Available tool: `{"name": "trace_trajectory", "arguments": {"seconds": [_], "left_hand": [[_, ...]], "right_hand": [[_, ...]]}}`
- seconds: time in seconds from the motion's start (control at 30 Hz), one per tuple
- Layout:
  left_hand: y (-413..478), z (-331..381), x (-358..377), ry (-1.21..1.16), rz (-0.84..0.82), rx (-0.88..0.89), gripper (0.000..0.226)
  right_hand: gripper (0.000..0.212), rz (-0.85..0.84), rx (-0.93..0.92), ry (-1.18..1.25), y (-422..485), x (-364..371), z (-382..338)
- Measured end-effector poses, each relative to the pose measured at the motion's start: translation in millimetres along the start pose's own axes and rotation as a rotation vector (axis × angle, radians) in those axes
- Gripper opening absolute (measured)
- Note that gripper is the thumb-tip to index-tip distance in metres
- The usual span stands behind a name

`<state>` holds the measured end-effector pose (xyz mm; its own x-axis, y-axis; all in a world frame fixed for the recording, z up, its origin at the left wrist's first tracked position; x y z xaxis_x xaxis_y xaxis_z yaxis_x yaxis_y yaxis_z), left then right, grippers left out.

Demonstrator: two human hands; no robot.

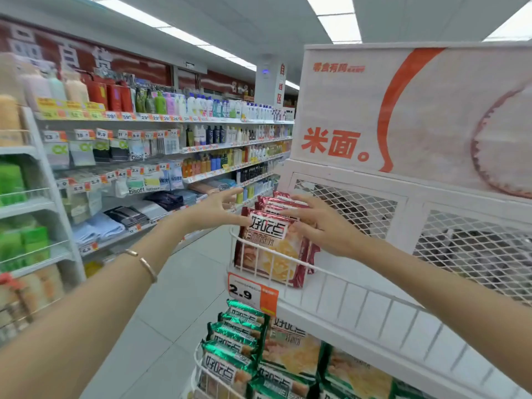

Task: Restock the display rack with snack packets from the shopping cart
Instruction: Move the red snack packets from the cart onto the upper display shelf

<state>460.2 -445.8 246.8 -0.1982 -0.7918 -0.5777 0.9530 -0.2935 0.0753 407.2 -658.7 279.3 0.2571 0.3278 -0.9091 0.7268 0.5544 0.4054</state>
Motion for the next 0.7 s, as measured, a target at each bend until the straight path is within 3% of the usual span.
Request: {"name": "trace_trajectory", "arguments": {"seconds": [0.1, 0.23, 0.4, 0.5, 0.7], "left_hand": [[-41.9, -47.6, -42.0, 0.010, 0.147, -0.100, 0.053], [-121.9, -128.7, -81.4, 0.204, 0.148, -0.274, 0.030], [-253.8, -264.9, -109.4, 0.236, 0.167, -0.552, 0.025], [-334.3, -338.8, -102.5, 0.269, 0.089, -0.691, 0.021], [-458.9, -427.3, -62.5, 0.113, 0.040, -0.882, 0.012]], "right_hand": [[0.040, 0.095, 0.030, -0.063, 26.3, -3.6, -43.5], [0.042, 0.043, -0.042, -0.070, 58.7, 42.8, -137.0], [0.039, -0.211, -0.147, -0.008, 58.9, 189.4, -259.5], [0.038, -0.404, -0.177, 0.052, 34.3, 283.5, -324.5], [0.036, -0.770, -0.199, 0.119, -24.9, 424.7, -410.5]]}}
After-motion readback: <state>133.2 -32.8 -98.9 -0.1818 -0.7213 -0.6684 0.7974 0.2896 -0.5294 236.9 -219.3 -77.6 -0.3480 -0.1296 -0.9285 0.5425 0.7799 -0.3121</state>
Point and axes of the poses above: each hand's wrist, its own y-axis towards the middle knuckle, its own x-axis out of the palm, z = x × y, the point moved 8 cm from there along y, towards the middle knuckle, and after that the axes turned 7 degrees about -y, right-handed, at the moved point
